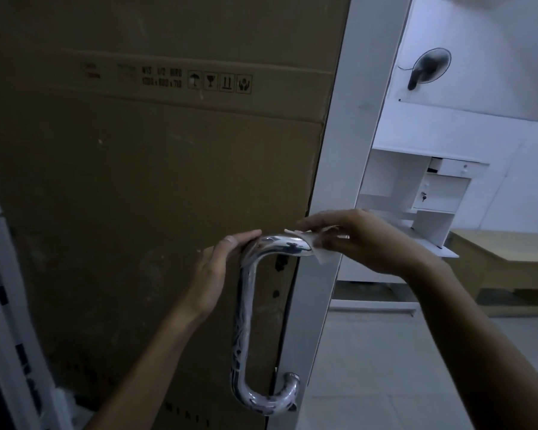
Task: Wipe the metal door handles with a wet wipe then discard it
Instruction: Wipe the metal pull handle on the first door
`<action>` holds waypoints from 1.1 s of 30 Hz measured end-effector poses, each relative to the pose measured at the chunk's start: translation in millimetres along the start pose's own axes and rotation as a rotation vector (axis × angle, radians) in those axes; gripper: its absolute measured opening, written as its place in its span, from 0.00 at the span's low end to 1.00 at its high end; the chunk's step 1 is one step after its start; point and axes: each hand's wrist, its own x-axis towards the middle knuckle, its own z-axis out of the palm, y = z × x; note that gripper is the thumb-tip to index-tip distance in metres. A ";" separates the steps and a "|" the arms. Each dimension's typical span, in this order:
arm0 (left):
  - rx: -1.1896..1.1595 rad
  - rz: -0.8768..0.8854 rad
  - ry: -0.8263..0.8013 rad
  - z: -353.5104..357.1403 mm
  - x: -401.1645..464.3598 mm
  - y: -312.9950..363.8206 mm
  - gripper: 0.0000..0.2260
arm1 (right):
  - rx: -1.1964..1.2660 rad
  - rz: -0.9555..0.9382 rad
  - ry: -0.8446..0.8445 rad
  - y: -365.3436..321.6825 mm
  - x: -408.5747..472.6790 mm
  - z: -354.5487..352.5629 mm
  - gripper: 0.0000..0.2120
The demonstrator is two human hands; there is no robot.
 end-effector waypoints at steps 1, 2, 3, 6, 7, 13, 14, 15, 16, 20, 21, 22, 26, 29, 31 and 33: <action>0.000 -0.001 0.004 0.3 -0.4 -0.5 0.20 | -0.031 -0.008 -0.015 2.3 1.7 -0.1 0.16; -0.002 -0.003 0.008 0.5 -0.6 -0.7 0.20 | -0.087 -0.028 -0.027 3.4 2.6 0.5 0.15; -0.004 -0.003 0.009 0.5 -0.4 -0.8 0.20 | -0.142 -0.055 -0.033 3.1 3.6 1.2 0.15; -0.018 -0.017 0.006 -0.2 1.1 -1.0 0.20 | -0.215 -0.092 -0.045 -1.1 4.0 9.5 0.25; -0.022 -0.023 0.006 0.1 1.4 -0.6 0.20 | -0.255 -0.097 -0.056 -1.9 4.1 13.8 0.28; -0.014 -0.024 0.059 0.3 -0.7 1.2 0.20 | -0.480 -0.101 0.070 -19.2 12.5 43.3 0.28; -0.017 -0.020 0.075 -0.7 -1.3 1.2 0.20 | -0.501 -0.093 0.104 -24.4 14.1 48.6 0.27; -0.028 -0.018 0.091 -1.1 -1.2 1.5 0.20 | -0.529 -0.084 0.146 -29.1 15.4 54.1 0.24; -0.041 -0.017 0.107 -1.9 -1.1 1.6 0.20 | -0.554 -0.081 0.193 -34.5 16.9 60.1 0.21; -0.064 -0.021 0.149 -3.5 -5.3 0.2 0.20 | -0.716 -0.174 0.277 -57.2 28.7 84.9 0.14; -0.075 -0.026 0.158 -4.3 -7.1 -0.3 0.20 | -0.786 -0.213 0.260 -61.5 31.7 91.2 0.14; -0.080 -0.032 0.170 -5.6 -9.0 -0.9 0.19 | -0.860 -0.241 0.232 -65.4 34.1 97.5 0.13; -0.063 -0.071 0.226 -17.0 -15.4 -5.0 0.18 | -1.034 -0.326 0.143 -66.9 31.4 115.7 0.13; -0.055 -0.099 0.208 -23.9 -20.2 -8.0 0.18 | -0.977 -0.446 0.279 -46.3 23.0 112.0 0.19; -0.049 -0.109 0.183 -25.3 -22.7 -10.5 0.19 | -0.922 -0.472 0.397 -30.8 16.1 106.6 0.23; -0.044 -0.117 0.136 -22.9 -24.3 -11.5 0.20 | -0.853 -0.454 0.484 -18.9 10.6 102.9 0.25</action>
